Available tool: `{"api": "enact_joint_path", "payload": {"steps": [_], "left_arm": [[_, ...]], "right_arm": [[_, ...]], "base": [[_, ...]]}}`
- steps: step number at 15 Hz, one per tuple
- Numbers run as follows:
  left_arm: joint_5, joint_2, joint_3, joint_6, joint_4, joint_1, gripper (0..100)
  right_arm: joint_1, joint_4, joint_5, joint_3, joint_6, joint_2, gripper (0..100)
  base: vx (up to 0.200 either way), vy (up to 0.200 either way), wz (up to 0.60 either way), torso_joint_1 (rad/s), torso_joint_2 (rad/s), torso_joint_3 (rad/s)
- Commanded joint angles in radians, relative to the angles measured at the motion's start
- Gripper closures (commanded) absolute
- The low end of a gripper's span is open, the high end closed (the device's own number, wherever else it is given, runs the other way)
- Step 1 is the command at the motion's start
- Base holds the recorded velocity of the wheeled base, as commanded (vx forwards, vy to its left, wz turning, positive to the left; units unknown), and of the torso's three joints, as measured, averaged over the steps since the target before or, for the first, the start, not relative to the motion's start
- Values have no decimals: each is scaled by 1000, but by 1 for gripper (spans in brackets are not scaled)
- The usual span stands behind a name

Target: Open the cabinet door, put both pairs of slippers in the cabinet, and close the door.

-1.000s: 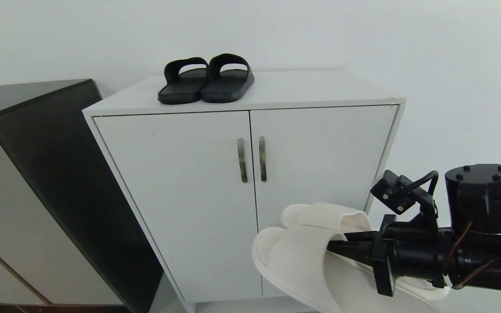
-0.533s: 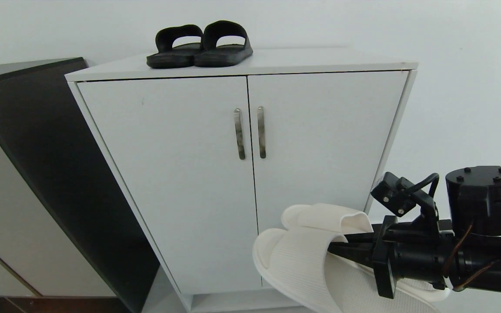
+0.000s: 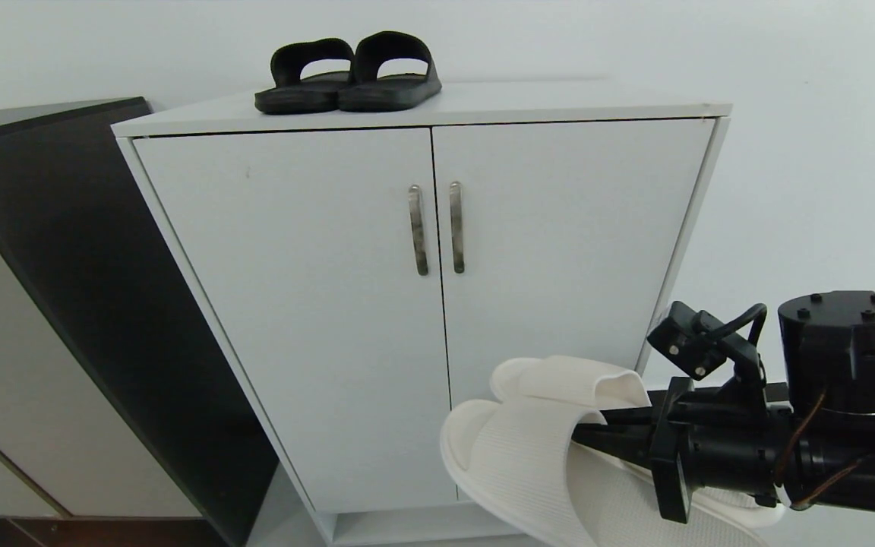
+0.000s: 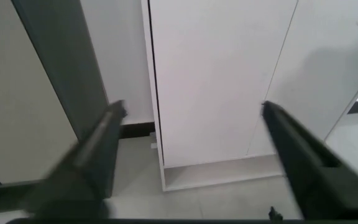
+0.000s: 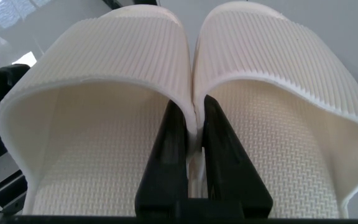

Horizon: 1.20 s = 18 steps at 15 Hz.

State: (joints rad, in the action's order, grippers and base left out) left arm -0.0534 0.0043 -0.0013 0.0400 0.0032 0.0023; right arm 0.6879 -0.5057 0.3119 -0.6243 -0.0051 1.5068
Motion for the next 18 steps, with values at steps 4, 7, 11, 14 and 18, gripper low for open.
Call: {"api": "enact_joint_path", "payload": {"steps": [4,7,11,14,18], "left_arm": [[-97,418,-399,-71,-60,-22,0],[-335,617,-506,-66,-137,-48,0],[-390,885,-634,63,-189,-205,0],[-143,1039,-671,51,-341,-426,0],[43,1269,-730,47,-546,-648,0]], "right_arm": [[12,-48,-2,18,-21,6,100],[16,-51,-2,21,-21,6,100],[19,-54,-2,21,-21,6,100],[27,-54,-4,21,-21,7,100],[28,-54,-7,21,-23,12,100]], "base": [[0,0,0,0,0,0],[0,0,0,0,0,0],[0,0,0,0,0,0],[0,0,0,0,0,0],[0,0,0,0,0,0]]}}
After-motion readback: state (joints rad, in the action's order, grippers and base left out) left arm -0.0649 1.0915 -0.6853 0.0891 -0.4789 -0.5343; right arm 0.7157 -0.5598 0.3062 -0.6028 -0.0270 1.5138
